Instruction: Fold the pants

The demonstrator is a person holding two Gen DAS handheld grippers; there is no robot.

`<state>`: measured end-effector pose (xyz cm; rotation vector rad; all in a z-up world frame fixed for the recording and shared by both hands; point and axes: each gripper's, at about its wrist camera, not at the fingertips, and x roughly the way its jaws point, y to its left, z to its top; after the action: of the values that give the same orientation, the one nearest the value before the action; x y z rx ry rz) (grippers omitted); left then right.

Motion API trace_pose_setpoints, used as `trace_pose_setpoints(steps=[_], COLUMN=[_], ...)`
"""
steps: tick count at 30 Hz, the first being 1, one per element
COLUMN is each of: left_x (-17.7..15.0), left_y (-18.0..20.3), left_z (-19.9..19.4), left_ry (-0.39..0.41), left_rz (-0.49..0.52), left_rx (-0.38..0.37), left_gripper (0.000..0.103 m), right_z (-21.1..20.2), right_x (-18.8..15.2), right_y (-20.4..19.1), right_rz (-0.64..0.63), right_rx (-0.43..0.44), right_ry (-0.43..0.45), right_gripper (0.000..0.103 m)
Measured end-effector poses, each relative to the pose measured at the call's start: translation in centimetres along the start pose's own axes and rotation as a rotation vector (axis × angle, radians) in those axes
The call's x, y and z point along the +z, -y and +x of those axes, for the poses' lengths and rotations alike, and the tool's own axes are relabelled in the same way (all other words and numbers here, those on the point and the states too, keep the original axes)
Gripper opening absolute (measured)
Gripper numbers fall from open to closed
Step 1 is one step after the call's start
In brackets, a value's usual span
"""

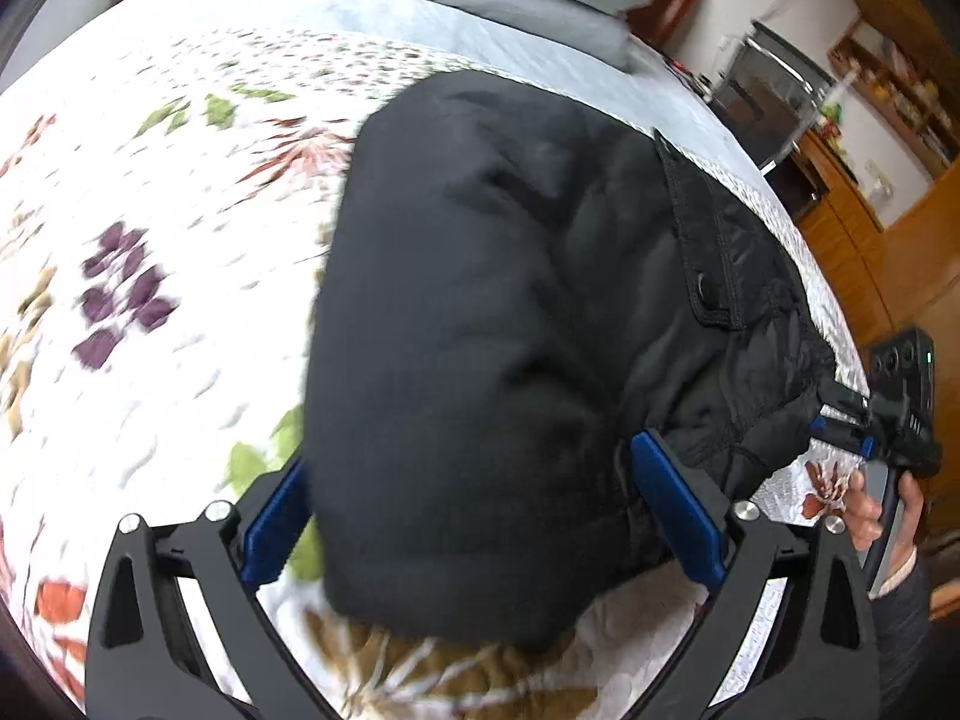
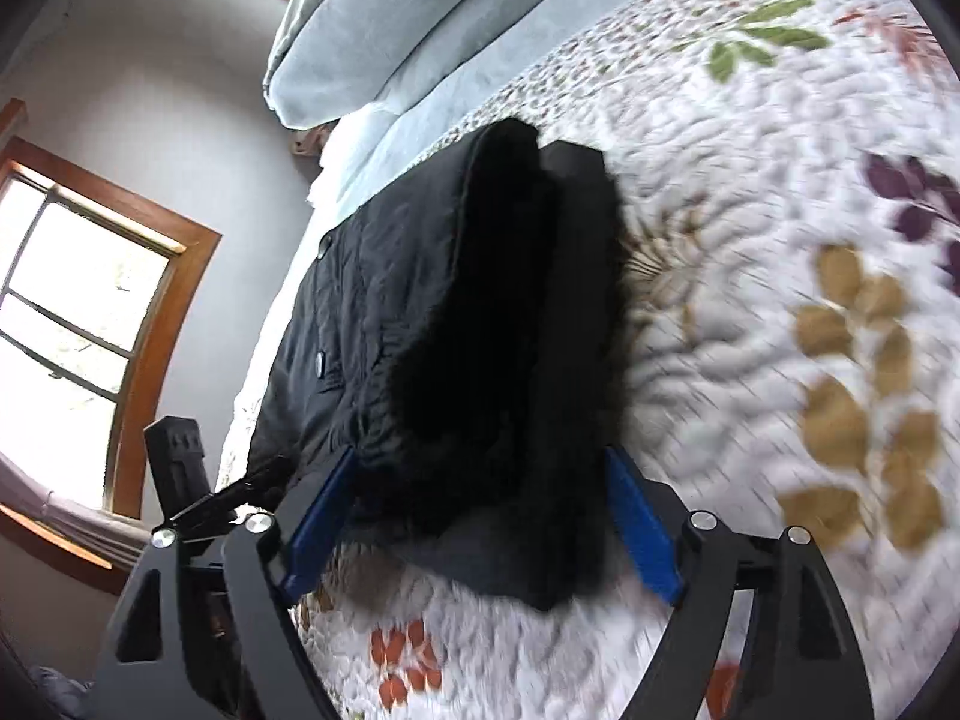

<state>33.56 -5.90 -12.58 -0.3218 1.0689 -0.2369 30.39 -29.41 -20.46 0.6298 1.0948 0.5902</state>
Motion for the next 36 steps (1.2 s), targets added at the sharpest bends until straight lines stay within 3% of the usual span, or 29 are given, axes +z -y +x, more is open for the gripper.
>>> trace_pose_setpoints(steps=[2, 8, 13, 23, 36], left_x=[-0.6, -3.2, -4.6, -6.4, -7.9], left_y=[-0.4, 0.8, 2.7, 5.4, 7.3], left_z=[-1.3, -6.5, -9.7, -13.8, -18.9], left_ry=[0.018, 0.122, 0.175, 0.222, 0.311], left_rz=[-0.002, 0.059, 0.075, 0.097, 0.148], left_rx=[0.024, 0.164, 0.184, 0.203, 0.249], left_gripper=[0.099, 0.1, 0.1, 0.1, 0.1], right_z=[-1.8, -6.0, -6.8, -7.3, -9.6], right_x=[-1.0, -4.8, -7.3, -10.5, -13.1], right_y=[-0.4, -6.3, -11.7, -18.7, -23.3], right_rz=[0.008, -0.154, -0.266, -0.367, -0.443], right_rx=[-0.053, -0.29, -0.373, -0.405, -0.472], right_ry=[0.038, 0.164, 0.237, 0.322, 0.4], right_gripper=[0.083, 0.083, 0.083, 0.085, 0.094])
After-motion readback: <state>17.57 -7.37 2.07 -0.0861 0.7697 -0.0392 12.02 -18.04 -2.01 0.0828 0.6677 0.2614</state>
